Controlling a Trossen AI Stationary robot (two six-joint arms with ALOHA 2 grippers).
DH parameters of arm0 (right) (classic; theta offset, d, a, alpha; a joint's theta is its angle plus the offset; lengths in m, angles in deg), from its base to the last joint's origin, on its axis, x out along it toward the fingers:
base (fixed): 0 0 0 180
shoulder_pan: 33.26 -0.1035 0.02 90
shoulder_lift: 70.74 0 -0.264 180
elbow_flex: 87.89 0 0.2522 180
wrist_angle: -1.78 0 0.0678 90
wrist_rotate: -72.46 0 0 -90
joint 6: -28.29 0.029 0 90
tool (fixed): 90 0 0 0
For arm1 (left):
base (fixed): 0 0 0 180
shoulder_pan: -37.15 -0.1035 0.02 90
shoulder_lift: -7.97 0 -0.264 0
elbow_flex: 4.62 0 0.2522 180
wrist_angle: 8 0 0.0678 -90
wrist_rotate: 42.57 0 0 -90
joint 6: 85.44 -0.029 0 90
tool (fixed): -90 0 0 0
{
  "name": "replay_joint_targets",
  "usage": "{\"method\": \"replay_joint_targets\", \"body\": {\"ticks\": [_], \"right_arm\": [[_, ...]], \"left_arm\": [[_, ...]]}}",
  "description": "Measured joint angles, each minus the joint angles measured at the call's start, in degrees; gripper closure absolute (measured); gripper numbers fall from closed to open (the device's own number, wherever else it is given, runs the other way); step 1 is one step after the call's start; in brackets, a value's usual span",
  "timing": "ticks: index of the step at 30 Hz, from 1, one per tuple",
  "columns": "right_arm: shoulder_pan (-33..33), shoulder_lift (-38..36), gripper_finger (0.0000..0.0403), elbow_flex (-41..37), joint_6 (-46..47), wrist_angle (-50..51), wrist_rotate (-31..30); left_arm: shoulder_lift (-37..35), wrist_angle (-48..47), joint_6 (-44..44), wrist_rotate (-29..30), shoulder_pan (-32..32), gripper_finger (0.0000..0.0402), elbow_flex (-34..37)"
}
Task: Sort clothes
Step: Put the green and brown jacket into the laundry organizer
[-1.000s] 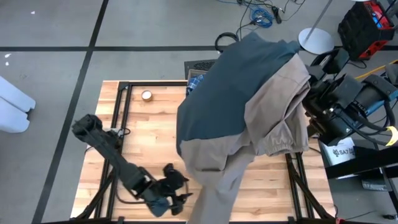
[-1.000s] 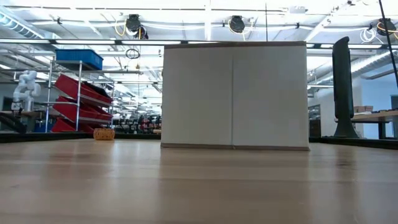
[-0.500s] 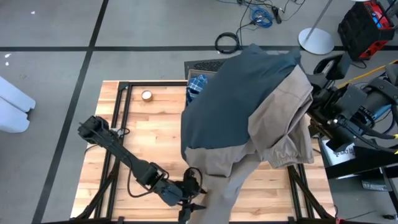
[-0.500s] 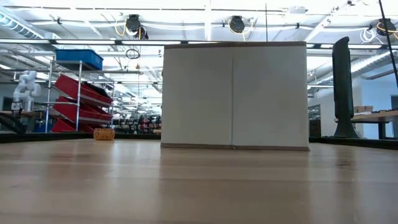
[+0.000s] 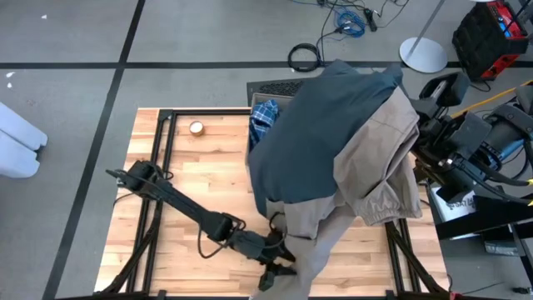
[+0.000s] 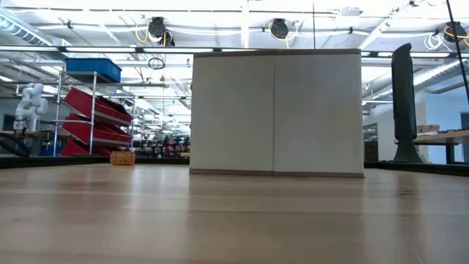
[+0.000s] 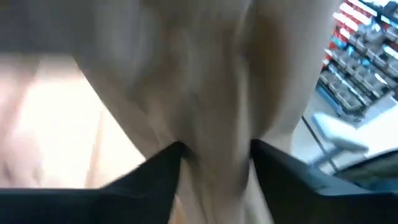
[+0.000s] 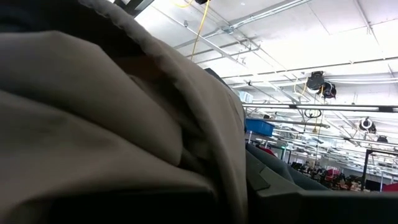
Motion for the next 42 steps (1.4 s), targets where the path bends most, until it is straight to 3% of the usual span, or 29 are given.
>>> {"method": "replay_joint_targets", "body": {"ticks": [6,12,16,19,24,32,42], "right_arm": [[0.47,0.00,0.0397,-0.01,-0.07,-1.00,0.05],[4.05,0.00,0.0397,0.00,0.66,-2.45,1.12],[8.12,-0.02,0.0397,0.00,5.04,-0.70,6.92],[11.95,-0.02,0.0397,0.00,7.12,0.21,11.93],[19.55,-0.02,0.0397,0.00,9.29,1.72,20.52],[32.54,-1.64,0.0397,0.00,16.04,8.13,24.89],[46.43,-5.47,0.0397,0.06,28.94,12.33,36.44]], "left_arm": [[-5.85,5.15,-13.60,2.52,-0.65,0.0379,0.00],[-15.90,4.31,-29.76,11.16,-1.04,0.0396,-0.04],[-23.83,3.09,-38.36,17.10,-3.29,0.0398,-0.11],[-29.20,2.38,-43.74,20.31,-6.90,0.0399,-0.85],[-34.28,0.31,-46.12,20.29,-17.96,0.0400,-6.65],[-28.42,-10.53,-45.77,11.24,-35.56,0.0401,-22.90],[-6.65,-16.85,-35.40,-6.48,-52.51,0.0401,-56.07]]}}
